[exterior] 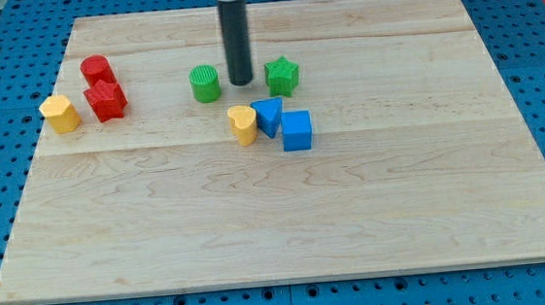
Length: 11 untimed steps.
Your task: Move the green star into the top of the red circle
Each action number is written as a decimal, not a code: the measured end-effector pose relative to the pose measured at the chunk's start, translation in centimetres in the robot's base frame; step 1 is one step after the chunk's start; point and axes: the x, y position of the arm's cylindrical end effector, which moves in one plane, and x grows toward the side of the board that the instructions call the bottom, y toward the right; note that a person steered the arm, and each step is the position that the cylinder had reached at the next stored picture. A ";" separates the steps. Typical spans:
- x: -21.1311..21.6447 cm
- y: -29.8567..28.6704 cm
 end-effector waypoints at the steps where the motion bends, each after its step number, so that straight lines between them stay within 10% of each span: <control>1: 0.1 -6.3; 2: -0.5 -9.2; 4: -10.5 2.6; 6: 1.3 13.3; 9: -2.5 -8.6; 11: -10.2 -10.2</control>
